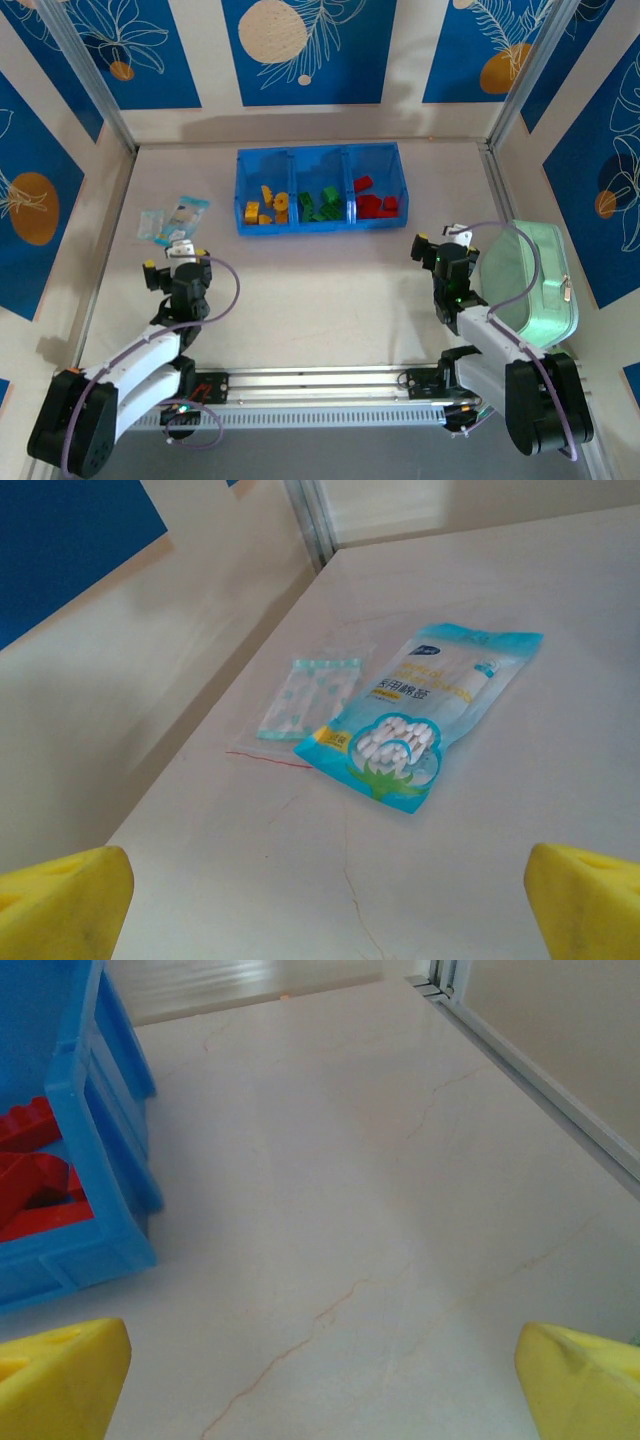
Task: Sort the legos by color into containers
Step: Reset both arms
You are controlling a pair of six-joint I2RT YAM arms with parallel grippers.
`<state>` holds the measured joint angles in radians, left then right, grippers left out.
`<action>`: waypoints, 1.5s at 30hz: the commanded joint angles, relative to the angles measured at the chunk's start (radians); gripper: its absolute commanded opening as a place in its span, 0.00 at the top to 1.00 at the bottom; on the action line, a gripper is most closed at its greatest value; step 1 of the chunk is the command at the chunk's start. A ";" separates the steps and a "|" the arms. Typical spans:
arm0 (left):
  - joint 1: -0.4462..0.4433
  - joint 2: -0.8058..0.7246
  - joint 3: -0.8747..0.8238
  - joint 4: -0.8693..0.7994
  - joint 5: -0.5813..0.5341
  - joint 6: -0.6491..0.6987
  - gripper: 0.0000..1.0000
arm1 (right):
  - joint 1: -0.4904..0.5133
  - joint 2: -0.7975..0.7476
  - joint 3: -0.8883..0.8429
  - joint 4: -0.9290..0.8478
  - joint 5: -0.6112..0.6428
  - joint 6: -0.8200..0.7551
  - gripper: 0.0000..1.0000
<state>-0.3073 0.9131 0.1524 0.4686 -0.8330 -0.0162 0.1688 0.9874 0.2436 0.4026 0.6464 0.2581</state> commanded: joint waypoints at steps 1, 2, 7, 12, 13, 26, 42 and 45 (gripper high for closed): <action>0.018 0.019 0.010 0.085 0.026 0.011 0.00 | -0.012 -0.001 -0.028 0.105 0.003 -0.013 0.01; 0.020 0.026 0.009 0.100 0.028 0.014 0.00 | -0.018 0.003 -0.033 0.123 0.000 -0.010 0.01; 0.025 0.040 -0.019 0.192 0.030 0.025 0.00 | -0.039 0.032 -0.040 0.179 -0.017 0.004 0.01; 0.031 0.005 -0.089 0.317 0.036 0.030 0.00 | -0.042 0.067 -0.038 0.224 -0.021 0.000 0.01; 0.035 0.002 -0.102 0.338 0.043 0.026 0.00 | -0.043 0.079 -0.038 0.241 -0.019 0.001 0.01; 0.079 0.254 -0.095 0.637 0.105 0.017 0.00 | -0.056 0.195 -0.002 0.336 -0.031 -0.013 0.01; 0.083 0.464 -0.108 0.939 0.105 0.049 0.00 | -0.116 0.397 -0.103 0.772 -0.055 -0.001 0.01; 0.083 0.466 -0.106 0.940 0.111 0.050 0.00 | -0.086 0.395 -0.092 0.757 -0.047 -0.032 0.01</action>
<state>-0.2375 1.3739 0.0463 1.3281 -0.7391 0.0292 0.0666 1.3861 0.1509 1.0378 0.5976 0.2493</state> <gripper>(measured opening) 0.998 0.992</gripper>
